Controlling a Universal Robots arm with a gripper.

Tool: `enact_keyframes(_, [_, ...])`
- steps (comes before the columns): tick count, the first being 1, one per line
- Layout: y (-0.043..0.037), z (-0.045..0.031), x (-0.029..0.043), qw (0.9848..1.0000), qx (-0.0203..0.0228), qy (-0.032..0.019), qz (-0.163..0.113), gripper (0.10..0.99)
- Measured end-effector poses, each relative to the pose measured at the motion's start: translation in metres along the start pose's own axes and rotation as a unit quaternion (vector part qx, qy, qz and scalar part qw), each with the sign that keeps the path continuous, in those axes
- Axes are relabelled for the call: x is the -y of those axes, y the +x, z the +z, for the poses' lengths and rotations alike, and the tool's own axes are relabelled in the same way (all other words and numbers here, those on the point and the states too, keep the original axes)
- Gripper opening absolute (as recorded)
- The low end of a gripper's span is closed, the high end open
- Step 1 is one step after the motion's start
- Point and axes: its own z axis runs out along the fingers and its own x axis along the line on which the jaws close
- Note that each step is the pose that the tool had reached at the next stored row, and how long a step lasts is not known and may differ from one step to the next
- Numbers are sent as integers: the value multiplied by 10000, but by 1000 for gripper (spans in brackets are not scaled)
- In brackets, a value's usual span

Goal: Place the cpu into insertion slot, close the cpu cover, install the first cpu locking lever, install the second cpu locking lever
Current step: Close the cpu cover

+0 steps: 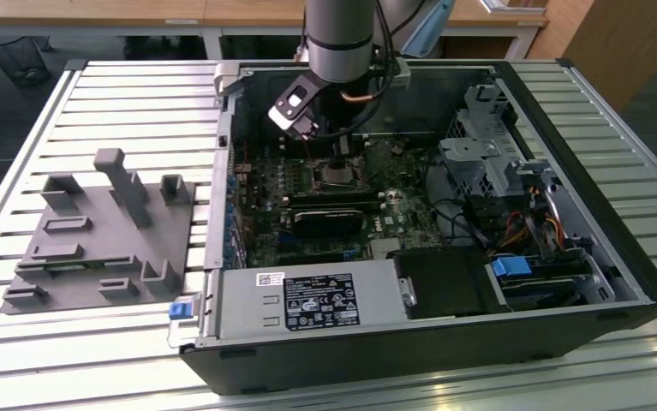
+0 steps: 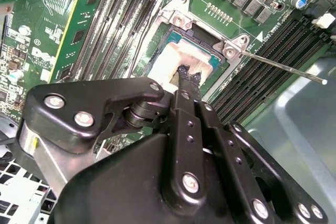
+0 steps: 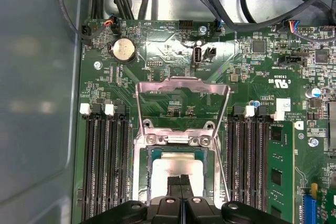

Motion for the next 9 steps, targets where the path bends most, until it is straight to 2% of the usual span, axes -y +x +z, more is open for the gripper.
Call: enact_keyframes(9, [1, -52, -4, 10000, 0, 0, 0, 106])
